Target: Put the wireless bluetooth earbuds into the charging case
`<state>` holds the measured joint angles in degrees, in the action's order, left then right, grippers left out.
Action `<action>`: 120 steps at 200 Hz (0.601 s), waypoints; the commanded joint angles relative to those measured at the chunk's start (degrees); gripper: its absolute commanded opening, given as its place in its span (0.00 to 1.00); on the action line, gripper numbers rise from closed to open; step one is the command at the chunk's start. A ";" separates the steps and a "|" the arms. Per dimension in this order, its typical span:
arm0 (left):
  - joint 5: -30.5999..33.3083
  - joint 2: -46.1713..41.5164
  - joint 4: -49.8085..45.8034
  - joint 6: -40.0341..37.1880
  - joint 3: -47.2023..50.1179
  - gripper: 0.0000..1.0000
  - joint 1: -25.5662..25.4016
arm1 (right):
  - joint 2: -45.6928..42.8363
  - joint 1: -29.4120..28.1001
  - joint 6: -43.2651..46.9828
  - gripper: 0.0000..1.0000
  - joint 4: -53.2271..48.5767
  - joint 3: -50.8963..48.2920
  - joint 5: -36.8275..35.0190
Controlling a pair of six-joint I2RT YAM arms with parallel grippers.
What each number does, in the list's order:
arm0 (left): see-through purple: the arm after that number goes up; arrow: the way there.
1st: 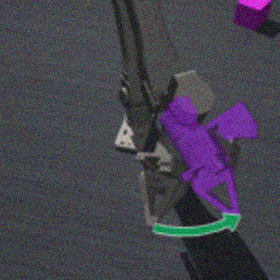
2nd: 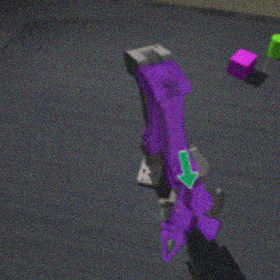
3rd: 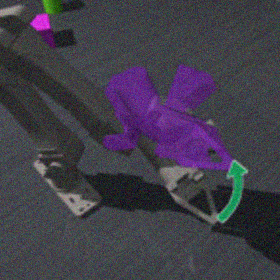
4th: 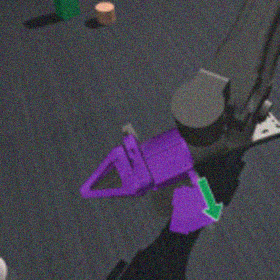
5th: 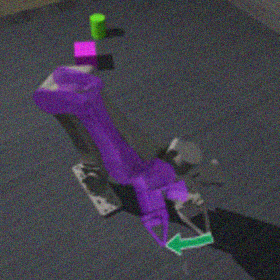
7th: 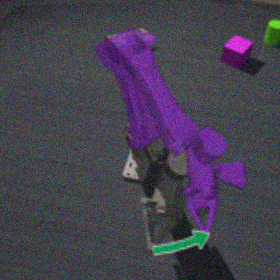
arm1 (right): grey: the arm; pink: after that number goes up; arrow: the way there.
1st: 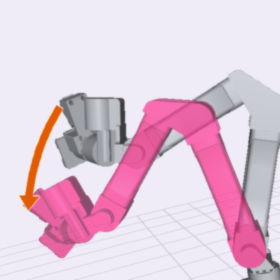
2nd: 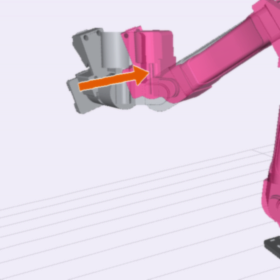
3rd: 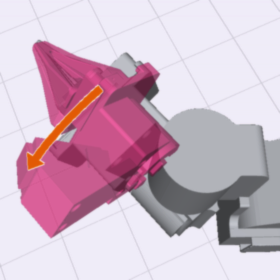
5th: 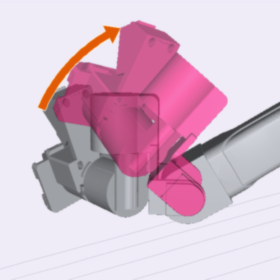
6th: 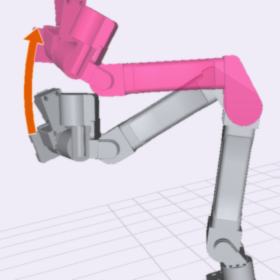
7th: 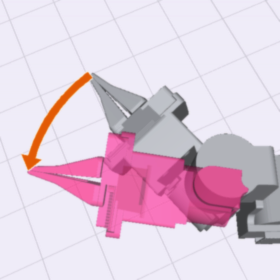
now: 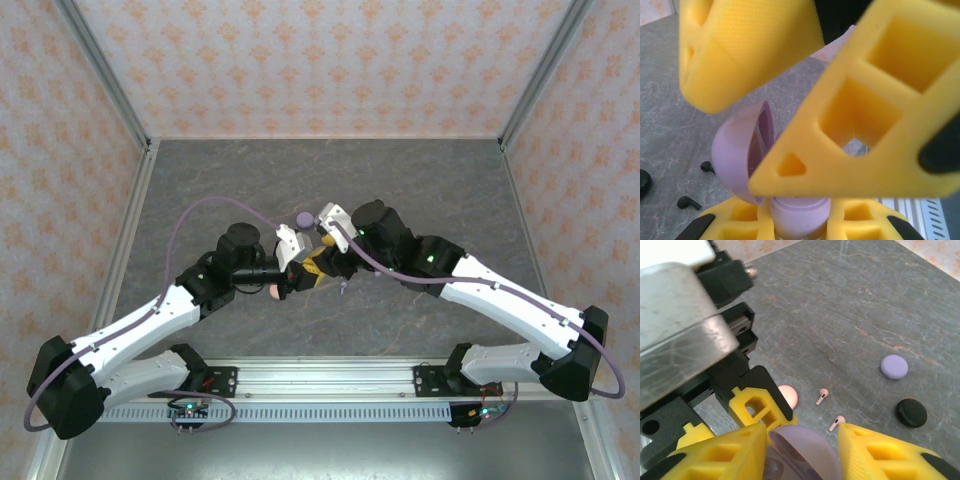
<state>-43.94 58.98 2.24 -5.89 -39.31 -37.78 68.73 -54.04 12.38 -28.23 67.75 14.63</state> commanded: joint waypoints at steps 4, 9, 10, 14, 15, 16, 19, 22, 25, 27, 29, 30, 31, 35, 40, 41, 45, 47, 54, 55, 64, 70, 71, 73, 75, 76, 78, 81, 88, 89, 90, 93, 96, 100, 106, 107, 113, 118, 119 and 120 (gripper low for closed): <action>2.75 -0.80 3.91 -0.02 1.22 0.06 -0.44 | -0.60 2.71 -8.66 0.49 -1.48 2.41 -2.22; 2.96 -0.80 4.08 0.08 1.48 0.06 -0.43 | -2.31 3.68 -10.04 0.51 -1.40 2.24 -1.57; 2.97 -0.80 4.13 0.08 1.54 0.06 -0.44 | -2.47 3.85 -10.20 0.52 -1.35 2.18 -1.46; 3.06 -0.80 4.17 0.17 1.77 0.06 -0.45 | -2.86 4.56 -11.46 0.54 -1.29 1.93 -1.25; 3.11 -0.80 4.17 0.17 1.77 0.06 -0.45 | -2.92 4.73 -11.61 0.54 -1.26 1.85 -1.22; 3.14 -0.80 4.17 0.18 1.78 0.06 -0.45 | -3.00 4.91 -11.91 0.54 -1.24 1.81 -1.20; 3.15 -0.86 4.33 0.18 1.90 0.06 -0.45 | -3.25 5.22 -12.72 0.55 -1.24 1.58 -1.19; 3.30 -0.88 4.35 0.18 2.00 0.06 -0.43 | -3.51 5.84 -13.39 0.56 -1.26 1.38 -1.20; 3.44 -0.90 4.35 0.18 2.09 0.06 -0.44 | -3.78 6.36 -14.21 0.58 -1.34 1.22 -1.14; 3.56 -0.91 4.33 0.18 2.12 0.06 -0.41 | -3.95 6.68 -14.77 0.58 -1.42 1.00 -1.13; 3.64 -0.89 4.35 0.24 2.22 0.06 -0.44 | -4.09 7.02 -15.20 0.59 -1.51 0.88 -1.11; 3.66 -0.89 4.35 0.25 2.22 0.06 -0.45 | -4.11 7.20 -15.42 0.60 -1.54 0.80 -1.06; 3.72 -0.93 4.35 0.22 2.22 0.06 -0.45 | -4.34 7.50 -15.78 0.61 -1.71 0.63 -0.96; 3.86 -0.97 4.35 0.26 2.38 0.05 -0.40 | -4.58 8.16 -16.68 0.62 -1.98 0.36 -0.85; 4.07 -1.04 4.35 0.24 2.47 0.05 -0.44 | -4.86 9.17 -17.57 0.62 -2.41 -0.03 -0.96; 4.10 -1.05 4.35 0.25 2.52 0.05 -0.45 | -4.94 9.37 -17.79 0.63 -2.52 -0.09 -1.03; 4.28 -1.10 4.35 0.25 2.66 0.05 -0.43 | -5.12 10.18 -18.49 0.63 -3.09 -0.52 -1.36; 4.36 -1.14 4.31 0.26 2.66 0.05 -0.45 | -5.17 10.62 -18.79 0.63 -3.42 -0.69 -1.58; 4.64 -1.23 4.21 0.22 2.77 0.05 -0.41 | -5.35 12.08 -19.84 0.64 -4.62 -1.38 -2.03; 4.65 -1.23 4.19 0.24 2.82 0.05 -0.43 | -5.36 12.36 -19.94 0.64 -4.81 -1.47 -2.09; 4.77 -1.40 4.33 0.24 2.99 0.05 -0.45 | -5.31 14.54 -20.66 0.64 -6.42 -2.65 -2.58; 4.99 -1.56 4.33 0.22 3.10 0.05 -0.42 | -5.27 15.87 -21.05 0.64 -7.09 -3.70 -2.99; 5.00 -1.57 4.39 0.24 3.10 0.05 -0.44 | -5.27 16.06 -21.11 0.64 -7.19 -3.90 -3.01; 5.01 -1.58 4.40 0.26 3.21 0.05 -0.49 | -5.21 16.44 -21.11 0.64 -7.37 -4.26 -3.09; 5.01 -1.65 4.43 0.26 3.24 0.05 -0.46 | -5.15 16.91 -21.00 0.64 -7.50 -4.59 -3.11; 5.01 -1.66 4.39 0.26 3.21 0.05 -0.41 | -5.12 17.11 -20.95 0.64 -7.57 -4.70 -3.12; 5.07 -1.67 4.36 0.24 3.19 0.05 -0.49 | -5.08 17.52 -20.83 0.64 -7.72 -5.18 -3.12; 5.09 -1.75 4.42 0.26 3.26 0.05 -0.46 | -4.97 18.09 -20.70 0.64 -7.80 -5.86 -3.20; 5.09 -1.97 4.35 0.22 3.36 0.05 -0.43 | -4.70 19.53 -20.48 0.64 -7.82 -7.24 -3.29; 5.14 -2.00 4.31 0.24 3.36 0.05 -0.44 | -4.59 19.74 -20.47 0.64 -7.81 -7.43 -3.25; 5.16 -2.01 4.29 0.25 3.36 0.05 -0.45 | -4.54 19.97 -20.47 0.64 -7.77 -7.53 -3.23; 5.16 -2.03 4.22 0.26 3.36 0.05 -0.45 | -4.37 20.69 -20.35 0.64 -7.63 -8.14 -3.10; 5.18 -2.10 4.17 0.21 3.36 0.05 -0.45 | -3.99 21.45 -20.18 0.64 -7.55 -8.68 -2.75; 5.27 -2.15 4.08 0.19 3.36 0.05 -0.45 | -3.54 22.48 -20.07 0.64 -7.42 -9.24 -2.22; 5.25 -2.40 4.01 0.16 3.32 0.05 -0.45 | -2.70 24.07 -19.89 0.64 -7.15 -9.99 -1.42; 5.22 -2.39 3.96 0.12 3.38 0.05 -0.45 | -2.58 24.33 -19.87 0.64 -7.13 -10.13 -1.26; 5.42 -2.53 3.83 0.09 3.28 0.05 -0.50 | -1.58 25.67 -19.34 0.64 -6.74 -10.57 -0.59; 5.45 -2.59 3.74 0.09 3.29 0.05 -0.47 | -0.54 26.52 -18.71 0.63 -6.52 -10.86 -0.32; 5.45 -2.62 3.74 0.09 3.28 0.05 -0.46 | -0.05 26.70 -18.58 0.63 -6.46 -10.91 -0.31; 5.45 -2.67 3.74 0.09 3.28 0.05 -0.46 | 0.33 26.88 -18.47 0.63 -6.39 -10.94 -0.31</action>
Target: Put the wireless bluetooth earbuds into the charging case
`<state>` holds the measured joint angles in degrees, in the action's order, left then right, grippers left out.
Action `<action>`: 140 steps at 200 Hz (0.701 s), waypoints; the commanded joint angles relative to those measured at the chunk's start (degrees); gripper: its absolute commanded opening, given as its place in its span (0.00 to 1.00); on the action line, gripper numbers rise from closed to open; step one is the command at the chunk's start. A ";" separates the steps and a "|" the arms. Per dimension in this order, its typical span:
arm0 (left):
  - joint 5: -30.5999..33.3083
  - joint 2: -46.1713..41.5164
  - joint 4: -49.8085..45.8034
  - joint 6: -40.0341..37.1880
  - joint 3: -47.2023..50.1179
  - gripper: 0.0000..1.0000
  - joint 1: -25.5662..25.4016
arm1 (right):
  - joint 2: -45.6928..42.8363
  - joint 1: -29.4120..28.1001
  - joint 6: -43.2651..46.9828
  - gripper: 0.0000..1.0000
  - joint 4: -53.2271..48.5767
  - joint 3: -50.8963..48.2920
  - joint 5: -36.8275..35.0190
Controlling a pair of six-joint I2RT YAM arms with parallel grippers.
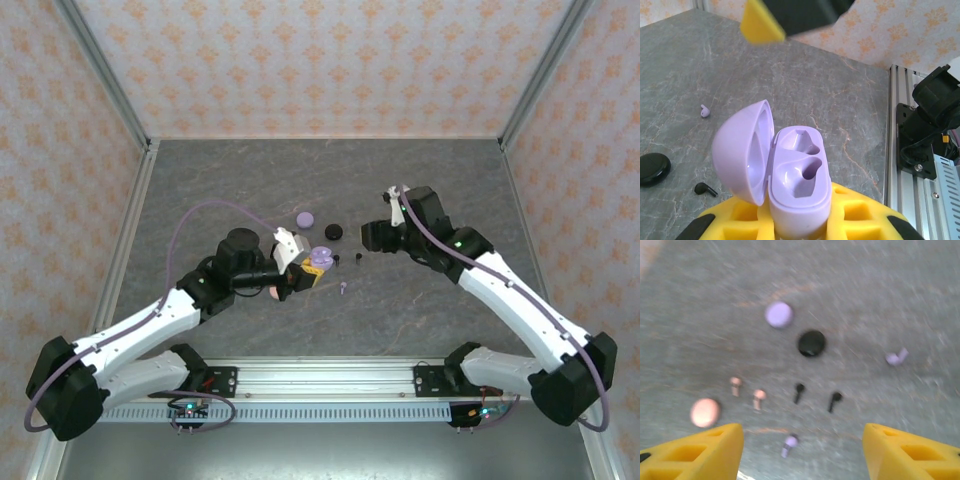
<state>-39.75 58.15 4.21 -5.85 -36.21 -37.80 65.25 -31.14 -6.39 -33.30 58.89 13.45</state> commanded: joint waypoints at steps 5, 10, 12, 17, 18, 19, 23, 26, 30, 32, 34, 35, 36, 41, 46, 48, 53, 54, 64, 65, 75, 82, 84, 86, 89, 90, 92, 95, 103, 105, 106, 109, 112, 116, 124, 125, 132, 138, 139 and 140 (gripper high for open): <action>1.33 -1.98 1.73 0.00 0.27 0.05 -0.43 | 5.24 4.59 0.78 0.62 -1.17 -1.98 0.72; 1.33 -2.11 1.72 0.04 0.26 0.05 -0.43 | 6.71 5.28 1.41 0.60 -0.95 -1.81 0.62; 1.38 -2.15 1.69 0.05 0.26 0.05 -0.43 | 7.30 5.49 1.76 0.59 -0.90 -1.69 0.68; 1.42 -2.24 1.57 0.05 0.27 0.05 -0.43 | 8.76 6.11 2.70 0.58 -0.62 -1.45 0.97; 1.42 -2.29 1.54 0.05 0.26 0.05 -0.43 | 9.15 6.23 2.83 0.58 -0.58 -1.39 1.10; 1.42 -2.32 1.52 0.05 0.26 0.05 -0.43 | 9.56 6.33 2.99 0.57 -0.51 -1.31 1.16; 1.43 -2.34 1.48 0.05 0.30 0.05 -0.43 | 10.97 6.78 3.49 0.57 -0.19 -0.96 1.45; 1.45 -2.41 1.50 0.03 0.26 0.05 -0.43 | 12.02 7.11 3.79 0.57 0.08 -0.66 1.66; 1.51 -2.47 1.42 0.05 0.27 0.05 -0.43 | 13.41 7.66 4.23 0.57 0.42 -0.28 2.21; 1.51 -2.50 1.42 0.05 0.26 0.05 -0.43 | 14.09 7.97 4.47 0.57 0.67 -0.03 2.55; 1.51 -2.51 1.42 0.07 0.28 0.05 -0.43 | 14.81 8.23 4.81 0.57 0.86 0.21 2.90; 1.51 -2.51 1.42 0.06 0.27 0.05 -0.43 | 15.21 8.34 4.90 0.57 0.91 0.32 2.98; 1.51 -2.51 1.42 0.05 0.26 0.05 -0.43 | 15.58 8.49 4.99 0.57 1.06 0.38 3.20; 1.51 -2.60 1.35 0.13 0.29 0.05 -0.44 | 17.36 9.05 5.48 0.57 1.59 1.10 4.03; 1.51 -2.69 1.33 0.13 0.26 0.05 -0.39 | 18.95 9.61 5.87 0.57 2.30 1.76 4.48; 1.47 -2.69 1.37 0.11 0.28 0.05 -0.40 | 19.78 9.80 6.02 0.57 2.52 2.06 4.65; 1.55 -2.78 1.33 0.18 0.26 0.05 -0.42 | 21.58 10.10 6.35 0.57 3.24 2.82 5.00; 1.53 -2.82 1.37 0.20 0.26 0.05 -0.43 | 21.93 10.16 6.46 0.57 3.42 2.90 5.09; 1.60 -2.93 1.25 0.22 0.28 0.05 -0.43 | 25.44 10.62 7.30 0.57 4.68 4.78 5.78; 1.60 -2.94 1.20 0.26 0.31 0.05 -0.39 | 25.75 10.60 7.37 0.57 4.84 4.98 5.74; 1.60 -3.04 1.24 0.31 0.26 0.05 -0.40 | 29.36 10.83 8.27 0.57 5.47 7.37 5.82; 1.60 -3.04 1.25 0.35 0.26 0.05 -0.43 | 31.89 10.91 8.88 0.56 5.60 9.27 6.04; 1.65 -3.04 1.20 0.36 0.26 0.05 -0.41 | 32.66 10.92 9.04 0.56 5.61 9.83 6.05; 1.68 -3.11 1.23 0.32 0.26 0.05 -0.38 | 33.43 10.92 9.14 0.56 5.68 10.36 6.06; 1.69 -3.13 1.19 0.34 0.28 0.05 -0.42 | 34.53 10.94 9.29 0.56 5.70 11.15 6.08; 1.69 -3.13 1.13 0.33 0.27 0.05 -0.43 | 34.91 10.93 9.33 0.56 5.70 11.46 6.11; 1.69 -3.13 1.15 0.36 0.26 0.05 -0.43 | 35.64 10.92 9.48 0.56 5.66 11.78 6.14; 1.64 -3.13 1.13 0.39 0.26 0.05 -0.43 | 36.70 11.04 9.68 0.56 5.58 12.79 6.29; 1.75 -3.21 1.10 0.32 0.34 0.05 -0.41 | 39.18 11.01 9.99 0.55 5.61 14.86 6.49; 1.77 -3.22 1.12 0.31 0.37 0.05 -0.43 | 39.69 11.01 10.06 0.55 5.61 15.29 6.43; 1.73 -3.22 1.14 0.31 0.36 0.05 -0.43 | 40.00 11.01 10.07 0.56 5.61 15.51 6.38; 1.81 -3.26 1.15 0.33 0.35 0.05 -0.43 | 40.88 11.03 10.08 0.55 5.67 16.19 6.29; 1.86 -3.27 1.09 0.31 0.35 0.05 -0.43 | 41.67 11.01 10.08 0.55 5.70 16.60 6.20; 1.82 -3.30 1.07 0.35 0.43 0.05 -0.43 | 42.71 11.10 10.17 0.56 5.70 17.57 6.22; 1.93 -3.26 1.13 0.33 0.56 0.05 -0.43 | 44.84 11.26 10.21 0.56 5.70 19.10 6.18; 1.94 -3.33 1.19 0.32 0.54 0.05 -0.43 | 45.03 11.31 10.19 0.56 5.66 19.30 6.17; 1.94 -3.31 1.24 0.40 0.61 0.05 -0.43 | 46.73 11.49 10.09 0.56 5.36 20.77 6.01; 1.95 -3.33 1.23 0.40 0.61 0.05 -0.43 | 48.22 11.57 10.09 0.56 5.06 21.90 5.90; 1.91 -3.28 1.28 0.40 0.61 0.05 -0.39 | 48.44 11.60 10.13 0.56 4.99 22.02 5.89; 1.89 -3.29 1.31 0.44 0.61 0.05 -0.41 | 48.68 11.61 10.11 0.56 4.95 22.21 5.84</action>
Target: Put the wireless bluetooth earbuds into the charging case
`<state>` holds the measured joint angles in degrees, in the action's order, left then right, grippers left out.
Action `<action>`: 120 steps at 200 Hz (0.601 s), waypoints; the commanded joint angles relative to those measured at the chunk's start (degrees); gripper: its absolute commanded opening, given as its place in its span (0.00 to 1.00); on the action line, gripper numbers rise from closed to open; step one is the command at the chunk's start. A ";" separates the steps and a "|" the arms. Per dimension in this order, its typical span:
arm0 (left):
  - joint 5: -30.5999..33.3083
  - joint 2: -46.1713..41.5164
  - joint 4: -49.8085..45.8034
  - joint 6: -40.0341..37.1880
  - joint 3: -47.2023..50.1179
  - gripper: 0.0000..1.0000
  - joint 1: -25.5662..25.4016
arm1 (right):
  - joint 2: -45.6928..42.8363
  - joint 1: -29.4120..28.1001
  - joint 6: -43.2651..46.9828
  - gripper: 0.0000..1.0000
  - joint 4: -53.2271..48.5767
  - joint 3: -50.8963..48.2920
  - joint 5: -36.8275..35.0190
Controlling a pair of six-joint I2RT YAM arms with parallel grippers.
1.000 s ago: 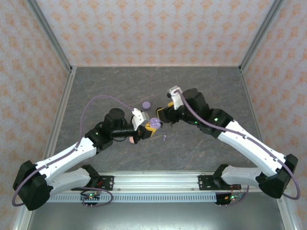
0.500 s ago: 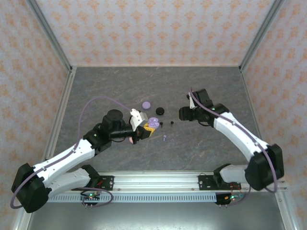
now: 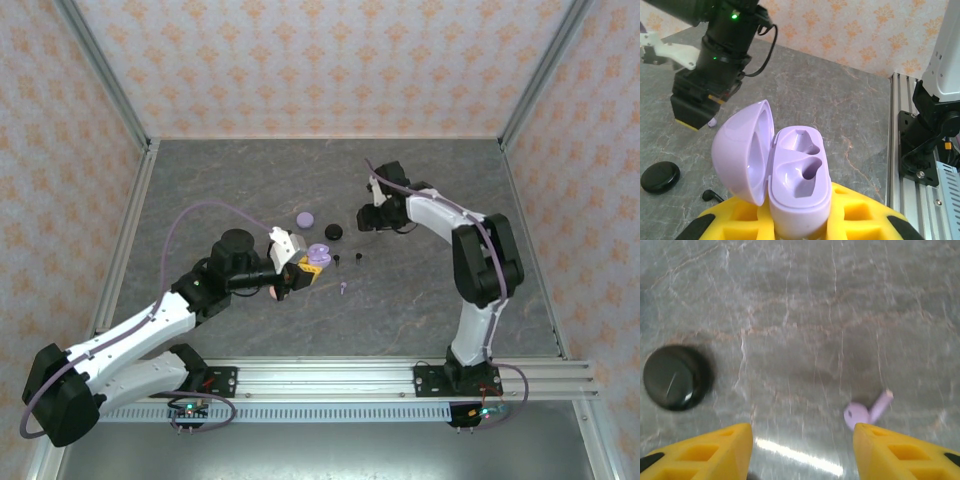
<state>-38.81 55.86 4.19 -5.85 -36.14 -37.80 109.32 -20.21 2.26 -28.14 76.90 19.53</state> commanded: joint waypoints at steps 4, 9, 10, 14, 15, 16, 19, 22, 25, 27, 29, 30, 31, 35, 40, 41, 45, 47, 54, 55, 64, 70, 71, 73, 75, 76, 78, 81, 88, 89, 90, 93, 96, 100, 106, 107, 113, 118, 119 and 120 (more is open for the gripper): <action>0.99 -1.01 1.28 0.41 0.54 0.05 -0.43 | 5.44 0.74 1.36 0.56 -0.40 4.87 -0.52; 0.86 -1.01 1.33 0.40 0.54 0.05 -0.43 | 6.32 0.91 1.29 0.56 -0.60 5.59 -0.83; 0.89 -1.01 1.34 0.40 0.54 0.05 -0.43 | 6.51 0.89 1.27 0.55 -0.60 5.65 -0.86; 0.90 -1.01 1.33 0.36 0.59 0.05 -0.43 | 7.15 0.95 1.22 0.56 -0.77 6.18 -1.14; 0.91 -1.01 1.25 0.38 0.57 0.05 -0.43 | 7.28 0.96 1.19 0.56 -0.82 6.26 -1.15; 0.92 -1.01 1.21 0.39 0.56 0.05 -0.43 | 7.43 0.96 1.18 0.55 -0.88 6.38 -1.15; 0.86 -1.01 1.19 0.40 0.55 0.05 -0.43 | 7.82 1.02 1.17 0.56 -0.99 6.60 -1.35; 0.87 -1.01 1.25 0.40 0.54 0.05 -0.43 | 8.18 1.05 1.15 0.56 -1.13 6.88 -1.53; 0.84 -1.01 1.26 0.38 0.54 0.05 -0.43 | 8.39 1.09 1.13 0.56 -1.17 7.09 -1.78; 0.84 -1.01 1.22 0.39 0.54 0.05 -0.43 | 8.61 1.06 1.09 0.56 -1.25 7.20 -1.91; 0.84 -1.01 1.19 0.40 0.54 0.05 -0.43 | 8.80 1.05 1.02 0.56 -1.29 7.32 -2.05; 0.84 -1.01 1.18 0.40 0.59 0.05 -0.43 | 8.89 1.05 1.00 0.56 -1.34 7.39 -2.13; 0.84 -1.01 1.18 0.40 0.61 0.05 -0.43 | 8.94 1.05 1.00 0.56 -1.37 7.39 -2.22; 0.84 -0.97 1.23 0.40 0.56 0.05 -0.41 | 9.18 1.13 0.99 0.56 -1.58 7.51 -2.50; 0.84 -1.01 1.24 0.40 0.55 0.05 -0.43 | 9.37 1.13 0.86 0.56 -1.88 7.68 -2.85; 0.84 -1.01 1.25 0.35 0.55 0.05 -0.43 | 9.40 1.18 0.93 0.56 -1.94 7.71 -2.93; 0.84 -1.02 1.26 0.35 0.59 0.05 -0.43 | 9.47 1.23 0.78 0.56 -2.05 7.57 -3.22; 0.84 -1.01 1.33 0.39 0.60 0.05 -0.43 | 9.43 1.22 0.67 0.56 -2.13 7.50 -3.32; 0.84 -1.00 1.40 0.39 0.58 0.05 -0.42 | 9.25 1.31 0.50 0.56 -2.36 7.30 -3.44; 0.84 -1.00 1.42 0.40 0.61 0.05 -0.43 | 9.20 1.31 0.48 0.56 -2.40 7.26 -3.44; 0.84 -0.93 1.44 0.35 0.68 0.05 -0.40 | 8.85 1.31 0.16 0.56 -2.68 6.74 -3.91; 0.84 -0.92 1.44 0.40 0.63 0.05 -0.42 | 8.49 1.33 -0.05 0.56 -2.94 6.29 -4.28; 0.84 -0.88 1.44 0.40 0.63 0.05 -0.43 | 8.47 1.32 -0.14 0.56 -2.95 6.22 -4.30; 0.84 -0.85 1.51 0.35 0.63 0.05 -0.36 | 8.39 1.38 -0.22 0.56 -3.08 6.17 -4.38; 0.84 -0.84 1.59 0.39 0.63 0.05 -0.41 | 8.31 1.39 -0.34 0.56 -3.31 6.03 -4.47; 0.84 -0.84 1.56 0.39 0.63 0.05 -0.42 | 8.21 1.40 -0.38 0.56 -3.40 5.96 -4.49; 0.82 -0.84 1.58 0.37 0.57 0.05 -0.43 | 8.13 1.40 -0.45 0.56 -3.54 5.91 -4.47; 0.74 -0.76 1.57 0.32 0.55 0.05 -0.39 | 8.00 1.40 -0.56 0.56 -3.72 5.58 -4.50; 0.75 -0.77 1.56 0.31 0.52 0.05 -0.43 | 7.51 1.44 -0.83 0.56 -3.93 4.89 -4.50; 0.75 -0.72 1.54 0.31 0.49 0.05 -0.39 | 7.50 1.42 -0.84 0.56 -3.93 4.73 -4.50; 0.71 -0.69 1.54 0.31 0.47 0.05 -0.41 | 7.41 1.41 -0.89 0.56 -3.94 4.61 -4.50; 0.74 -0.64 1.68 0.31 0.46 0.05 -0.43 | 7.22 1.44 -0.98 0.56 -3.94 4.24 -4.38; 0.63 -0.61 1.70 0.31 0.48 0.05 -0.43 | 7.07 1.40 -1.15 0.56 -3.96 3.76 -4.27; 0.66 -0.56 1.66 0.32 0.47 0.05 -0.43 | 6.69 1.40 -1.33 0.56 -4.02 3.28 -4.16; 0.65 -0.57 1.69 0.31 0.37 0.05 -0.41 | 6.30 1.41 -1.65 0.56 -4.06 2.41 -4.23; 0.61 -0.57 1.70 0.31 0.37 0.05 -0.42 | 6.23 1.40 -1.65 0.56 -4.04 2.26 -4.23; 0.56 -0.57 1.71 0.31 0.37 0.05 -0.43 | 5.73 1.41 -1.88 0.56 -4.20 1.46 -4.24; 0.57 -0.57 1.70 0.34 0.36 0.05 -0.43 | 5.37 1.48 -2.05 0.56 -4.20 0.77 -4.31; 0.53 -0.57 1.70 0.32 0.32 0.05 -0.43 | 5.24 1.44 -2.11 0.56 -4.20 0.65 -4.32; 0.55 -0.57 1.70 0.32 0.30 0.05 -0.43 | 5.18 1.46 -2.10 0.56 -4.20 0.50 -4.32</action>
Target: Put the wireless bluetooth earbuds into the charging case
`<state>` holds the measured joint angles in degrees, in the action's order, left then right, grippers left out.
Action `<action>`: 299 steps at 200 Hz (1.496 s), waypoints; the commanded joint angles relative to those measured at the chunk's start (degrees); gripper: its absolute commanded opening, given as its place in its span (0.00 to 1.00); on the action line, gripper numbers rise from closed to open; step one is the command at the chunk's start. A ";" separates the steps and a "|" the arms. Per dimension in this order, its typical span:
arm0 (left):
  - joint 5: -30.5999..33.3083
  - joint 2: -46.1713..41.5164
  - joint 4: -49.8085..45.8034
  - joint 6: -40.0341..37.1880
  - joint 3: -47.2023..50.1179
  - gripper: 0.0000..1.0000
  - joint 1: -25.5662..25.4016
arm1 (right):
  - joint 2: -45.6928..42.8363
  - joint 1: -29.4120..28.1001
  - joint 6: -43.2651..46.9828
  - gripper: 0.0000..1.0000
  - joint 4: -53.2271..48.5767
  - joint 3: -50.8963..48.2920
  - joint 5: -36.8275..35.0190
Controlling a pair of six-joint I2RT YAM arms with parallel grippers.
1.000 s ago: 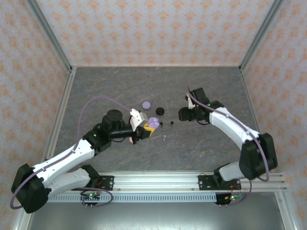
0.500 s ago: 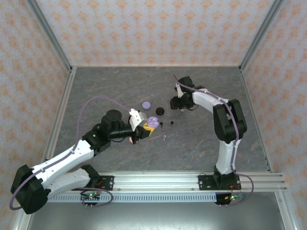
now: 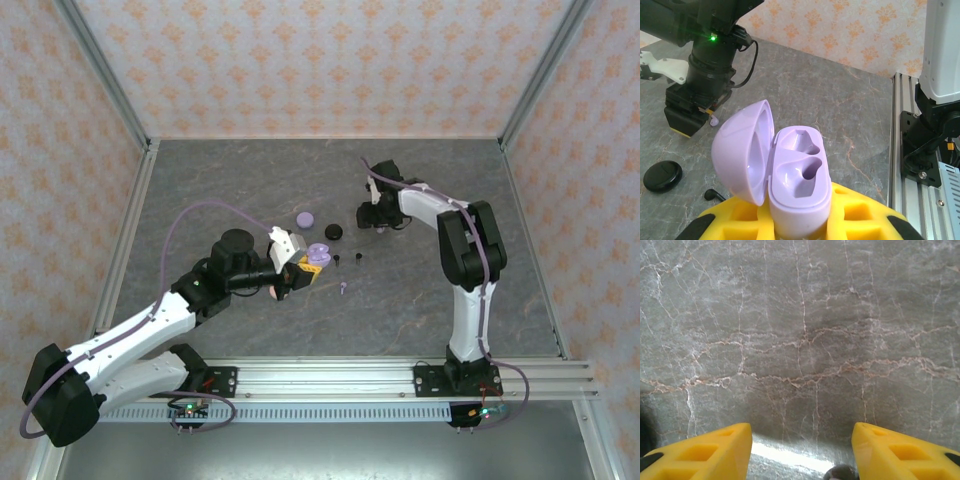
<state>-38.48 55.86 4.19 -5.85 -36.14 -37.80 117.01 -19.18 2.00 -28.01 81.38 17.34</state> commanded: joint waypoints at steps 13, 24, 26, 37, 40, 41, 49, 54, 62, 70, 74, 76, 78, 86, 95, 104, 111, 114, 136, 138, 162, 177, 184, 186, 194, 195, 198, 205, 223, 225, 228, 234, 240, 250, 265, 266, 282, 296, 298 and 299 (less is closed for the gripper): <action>0.25 -0.57 1.61 0.31 0.28 0.05 -0.43 | -3.67 0.41 -2.21 0.56 -4.40 -5.62 -2.45; 0.17 -0.57 1.49 0.22 0.24 0.05 -0.43 | -4.79 0.38 -2.58 0.56 -4.42 -6.88 -2.81; 0.23 -0.57 1.47 0.22 0.20 0.05 -0.41 | -4.95 0.40 -2.61 0.56 -4.42 -7.10 -2.83; 0.24 -0.55 1.49 0.18 0.22 0.05 -0.41 | -5.93 0.45 -2.79 0.56 -4.33 -8.18 -2.66; 0.24 -0.51 1.48 0.22 0.22 0.05 -0.43 | -6.20 0.45 -2.87 0.56 -4.21 -8.45 -2.48; 0.24 -0.50 1.46 0.18 0.16 0.05 -0.43 | -6.28 0.41 -2.87 0.56 -4.19 -8.53 -2.40; 0.20 -0.48 1.48 0.20 0.13 0.05 -0.39 | -6.68 0.42 -2.88 0.56 -3.78 -9.30 -1.74; 0.25 -0.41 1.49 0.20 0.08 0.05 -0.39 | -6.95 0.42 -2.91 0.56 -3.49 -9.67 -1.47; 0.20 -0.33 1.53 0.22 -0.03 0.05 -0.39 | -6.93 0.37 -2.88 0.55 -3.22 -9.93 -1.48; 0.16 -0.31 1.52 0.21 -0.06 0.05 -0.42 | -6.73 0.38 -2.80 0.55 -3.19 -9.89 -2.13; 0.07 -0.24 1.53 0.22 -0.13 0.05 -0.43 | -6.63 0.39 -2.65 0.55 -3.27 -9.73 -2.54; 0.07 -0.20 1.53 0.18 -0.15 0.05 -0.43 | -6.56 0.42 -2.62 0.55 -3.28 -9.62 -2.72; 0.03 -0.22 1.46 0.25 -0.16 0.05 -0.43 | -6.49 0.38 -2.57 0.55 -3.34 -9.48 -2.86; 0.07 -0.22 1.39 0.22 -0.29 0.05 -0.43 | -6.29 0.38 -2.15 0.55 -3.77 -8.76 -3.40; -0.04 -0.22 1.19 0.22 -0.40 0.05 -0.41 | -6.16 0.37 -1.89 0.55 -4.29 -7.77 -3.97; 0.06 -0.31 1.09 0.27 -0.42 0.05 -0.43 | -6.04 0.37 -1.36 0.55 -5.07 -6.62 -4.63; 0.11 -0.40 1.01 0.21 -0.41 0.05 -0.41 | -5.95 0.22 -0.89 0.54 -5.95 -5.67 -5.42; 0.15 -0.47 1.00 0.21 -0.42 0.05 -0.43 | -5.88 0.20 -0.74 0.54 -6.38 -5.24 -5.79; 0.24 -0.66 1.10 0.22 -0.26 0.05 -0.43 | -4.62 -0.82 1.02 0.54 -9.44 -2.52 -9.20; 0.29 -0.70 1.11 0.20 -0.25 0.05 -0.43 | -4.47 -0.98 1.13 0.53 -9.70 -2.36 -9.46; 0.16 -0.73 1.25 0.31 -0.16 0.05 -0.43 | -2.73 -1.82 2.91 0.51 -11.56 -0.51 -10.77; 0.08 -0.88 1.21 0.35 -0.14 0.05 -0.43 | -1.84 -2.35 4.12 0.50 -12.38 0.70 -11.02; 0.07 -0.92 1.19 0.38 -0.16 0.05 -0.44 | -1.48 -2.63 4.53 0.50 -12.63 1.19 -10.97; 0.03 -0.92 1.20 0.39 -0.16 0.05 -0.43 | -1.34 -2.71 4.69 0.50 -12.69 1.29 -10.89; 0.07 -1.01 1.30 0.40 -0.15 0.05 -0.50 | -0.92 -3.07 5.06 0.49 -13.03 1.94 -10.91; 0.07 -1.01 1.32 0.40 -0.15 0.05 -0.46 | -0.78 -3.06 5.13 0.49 -13.12 2.02 -10.92; 0.11 -1.01 1.30 0.40 -0.10 0.05 -0.39 | -0.55 -3.13 5.22 0.49 -13.32 2.28 -11.01; 0.14 -1.01 1.44 0.40 -0.05 0.05 -0.43 | -0.06 -3.36 5.50 0.48 -13.75 2.85 -11.21; 0.07 -1.08 1.46 0.47 -0.07 0.05 -0.39 | 0.99 -3.58 5.73 0.45 -14.51 3.92 -11.94; 0.07 -1.07 1.51 0.48 -0.07 0.05 -0.42 | 1.08 -3.54 5.73 0.45 -14.52 3.95 -11.97; 0.03 -1.10 1.51 0.44 -0.02 0.05 -0.43 | 1.17 -3.55 5.73 0.45 -14.59 4.06 -12.02; 0.06 -1.10 1.45 0.45 0.02 0.05 -0.42 | 1.36 -3.58 5.73 0.44 -14.69 4.15 -12.07; 0.02 -1.19 1.50 0.50 0.09 0.05 -0.43 | 1.54 -3.56 5.73 0.43 -14.69 4.28 -11.96; 0.03 -1.27 1.45 0.57 0.21 0.05 -0.38 | 1.88 -3.54 5.82 0.42 -14.76 4.42 -11.77; 0.12 -1.43 1.44 0.56 0.28 0.05 -0.42 | 2.57 -3.56 5.92 0.41 -14.75 4.82 -11.80; 0.14 -1.44 1.44 0.53 0.28 0.05 -0.43 | 2.63 -3.57 5.96 0.41 -14.77 4.87 -11.80; 0.24 -1.58 1.26 0.43 0.28 0.05 -0.43 | 3.65 -3.51 6.07 0.40 -15.28 5.96 -11.93; 0.29 -1.59 1.22 0.48 0.28 0.05 -0.41 | 4.57 -3.52 6.09 0.38 -15.67 6.82 -11.82; 0.28 -1.66 1.25 0.48 0.26 0.05 -0.43 | 4.68 -3.50 6.09 0.37 -15.67 6.91 -11.79; 0.26 -1.64 1.21 0.44 0.27 0.05 -0.38 | 4.74 -3.50 6.09 0.37 -15.72 6.97 -11.75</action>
<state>-38.48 55.83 4.19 -5.82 -36.14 -37.80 118.87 -22.87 7.51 -42.02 86.32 7.88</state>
